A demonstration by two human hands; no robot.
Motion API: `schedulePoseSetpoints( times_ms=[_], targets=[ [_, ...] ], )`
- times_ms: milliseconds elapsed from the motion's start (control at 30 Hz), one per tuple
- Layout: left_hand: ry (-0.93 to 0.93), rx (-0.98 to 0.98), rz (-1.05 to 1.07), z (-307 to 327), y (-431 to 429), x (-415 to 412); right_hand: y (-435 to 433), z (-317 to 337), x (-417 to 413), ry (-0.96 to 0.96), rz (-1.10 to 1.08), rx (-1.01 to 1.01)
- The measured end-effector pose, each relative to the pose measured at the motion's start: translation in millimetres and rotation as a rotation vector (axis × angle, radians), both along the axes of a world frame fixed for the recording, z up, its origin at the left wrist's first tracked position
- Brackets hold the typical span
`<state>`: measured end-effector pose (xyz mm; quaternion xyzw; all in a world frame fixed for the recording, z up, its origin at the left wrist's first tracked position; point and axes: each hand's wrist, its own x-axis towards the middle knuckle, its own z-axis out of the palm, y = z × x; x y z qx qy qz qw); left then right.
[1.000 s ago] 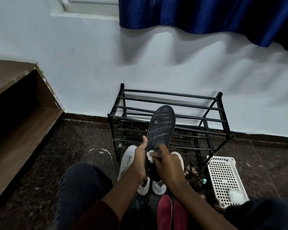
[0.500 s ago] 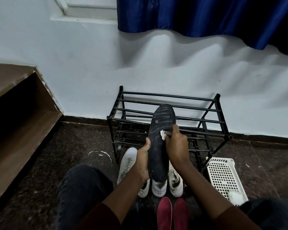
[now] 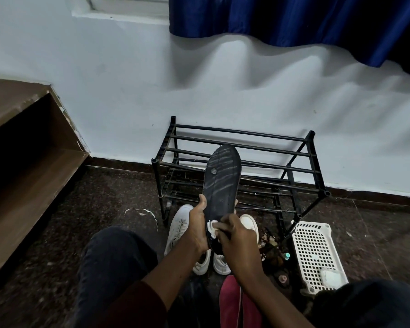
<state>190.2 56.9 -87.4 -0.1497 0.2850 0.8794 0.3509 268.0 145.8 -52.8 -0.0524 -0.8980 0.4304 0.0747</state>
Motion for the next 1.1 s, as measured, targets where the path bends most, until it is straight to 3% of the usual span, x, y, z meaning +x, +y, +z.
schedulePoseSetpoints(
  times_ms=[100,333,467,700,867,1000,1100],
  targets=[
    [-0.020,0.005,-0.001,1.9,-0.4,2.9,1.3,1.4,1.5,0.006,0.033,0.021],
    [0.009,-0.036,-0.014,10.7,9.1,9.6,17.7,17.1,-51.3,0.118,-0.060,0.337],
    [0.029,-0.021,0.008,9.9,10.6,7.1,26.6,25.6,-72.3,0.087,-0.161,0.197],
    [0.039,0.057,0.010,6.1,6.1,1.8,11.6,1.6,-27.1,0.091,-0.099,0.142],
    [0.045,0.002,0.028,1.2,0.1,-4.1,-3.1,-8.0,7.3,0.103,-0.026,-0.063],
    [0.010,0.011,0.014,2.5,-1.0,-2.8,2.1,-3.0,-1.1,0.082,-0.002,-0.053],
    [0.060,0.011,-0.025,5.1,3.7,3.3,6.8,4.5,-20.8,0.116,-0.032,0.092]
  ],
)
